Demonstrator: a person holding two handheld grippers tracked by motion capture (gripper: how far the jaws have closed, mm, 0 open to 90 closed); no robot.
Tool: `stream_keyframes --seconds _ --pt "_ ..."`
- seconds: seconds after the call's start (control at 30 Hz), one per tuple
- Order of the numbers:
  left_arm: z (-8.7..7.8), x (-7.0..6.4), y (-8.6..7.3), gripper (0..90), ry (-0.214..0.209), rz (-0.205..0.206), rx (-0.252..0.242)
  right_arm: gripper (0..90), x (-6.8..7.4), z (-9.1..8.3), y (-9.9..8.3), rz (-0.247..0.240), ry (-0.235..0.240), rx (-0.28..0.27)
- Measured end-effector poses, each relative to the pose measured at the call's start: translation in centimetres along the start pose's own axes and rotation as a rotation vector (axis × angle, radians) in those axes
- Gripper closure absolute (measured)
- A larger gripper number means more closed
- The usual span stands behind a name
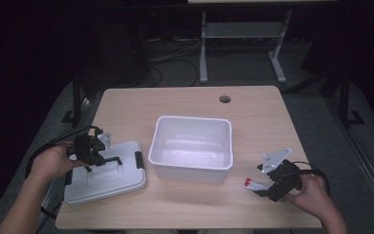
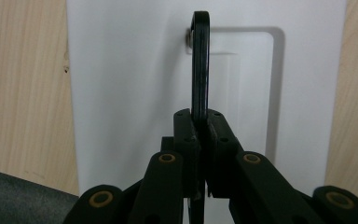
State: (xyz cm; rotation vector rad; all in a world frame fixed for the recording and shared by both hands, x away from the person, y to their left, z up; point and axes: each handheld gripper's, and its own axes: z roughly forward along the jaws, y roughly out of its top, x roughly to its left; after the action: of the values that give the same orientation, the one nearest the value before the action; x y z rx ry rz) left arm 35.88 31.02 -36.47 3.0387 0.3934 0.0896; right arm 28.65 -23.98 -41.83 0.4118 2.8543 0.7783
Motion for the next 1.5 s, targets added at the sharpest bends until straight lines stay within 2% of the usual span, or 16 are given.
stream_keyframes --seconds 0.43,0.8,0.87,1.13,1.5 --pt "1.0 0.0 -0.4 84.6 -0.011 -0.016 -0.012 16.9 0.1 0.0 -0.1 0.003 -0.001 0.004" --pt "1.1 -0.1 -0.6 84.0 -0.009 -0.016 -0.021 16.8 0.1 0.1 -0.1 0.004 -0.001 0.011" --pt "0.8 -0.1 -0.6 80.8 -0.007 -0.022 -0.038 16.9 0.1 0.1 -0.2 0.006 -0.001 0.012" --pt "0.5 -0.3 -0.5 76.2 -0.008 -0.021 -0.041 16.8 0.1 0.1 -0.3 0.006 -0.001 0.013" --pt "0.1 -1.0 -0.5 64.6 -0.013 -0.02 -0.054 16.7 0.1 0.2 -0.3 0.005 0.004 0.021"
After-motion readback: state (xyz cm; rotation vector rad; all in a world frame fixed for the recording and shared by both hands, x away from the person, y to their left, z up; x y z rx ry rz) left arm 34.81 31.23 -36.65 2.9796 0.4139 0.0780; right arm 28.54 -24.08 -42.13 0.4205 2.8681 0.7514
